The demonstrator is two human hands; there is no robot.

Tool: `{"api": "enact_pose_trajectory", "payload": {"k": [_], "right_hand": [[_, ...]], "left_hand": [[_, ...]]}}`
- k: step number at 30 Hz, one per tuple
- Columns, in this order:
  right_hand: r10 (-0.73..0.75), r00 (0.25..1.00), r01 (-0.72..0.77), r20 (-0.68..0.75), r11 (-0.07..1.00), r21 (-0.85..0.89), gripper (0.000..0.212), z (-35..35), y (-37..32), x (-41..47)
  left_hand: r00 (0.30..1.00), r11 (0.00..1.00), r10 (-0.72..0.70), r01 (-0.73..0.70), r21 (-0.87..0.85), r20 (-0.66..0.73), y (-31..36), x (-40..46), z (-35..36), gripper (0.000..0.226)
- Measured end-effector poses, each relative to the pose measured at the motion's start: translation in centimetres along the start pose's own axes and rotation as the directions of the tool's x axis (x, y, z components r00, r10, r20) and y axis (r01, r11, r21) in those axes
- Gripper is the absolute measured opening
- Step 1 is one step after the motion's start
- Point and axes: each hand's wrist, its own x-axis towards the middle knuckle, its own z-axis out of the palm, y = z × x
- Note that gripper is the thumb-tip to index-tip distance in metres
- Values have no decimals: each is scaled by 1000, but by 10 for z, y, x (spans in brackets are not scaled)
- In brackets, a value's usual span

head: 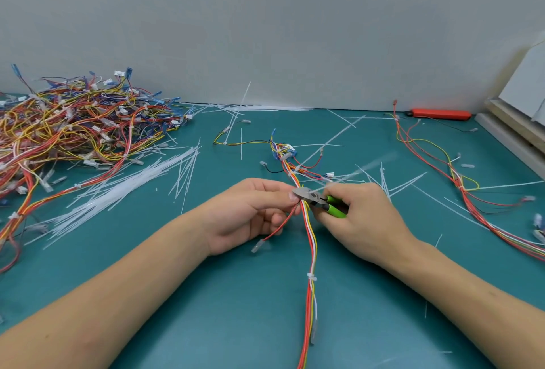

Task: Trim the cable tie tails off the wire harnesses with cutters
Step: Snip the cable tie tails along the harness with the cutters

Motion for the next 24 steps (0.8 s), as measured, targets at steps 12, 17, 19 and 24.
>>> {"api": "enact_pose_trajectory", "payload": {"k": [12,17,19,24], "right_hand": [[-82,995,83,-52,996,22,23,0,0,-1],[-112,994,113,-17,994,14,18,-1,1,0],[-119,993,119,-14,993,15,13,-1,1,1],[-102,995,102,2,994,30,6,-1,1,2]], "left_hand": [[1000,1000,2,-2,-20,-14,0,1,0,13],[1000,1000,6,-7,-27,-17,0,0,0,10],[1000,1000,4,-4,-23,-19,0,1,0,10],[1000,1000,2,-2,-18,-12,0,0,0,9]]}}
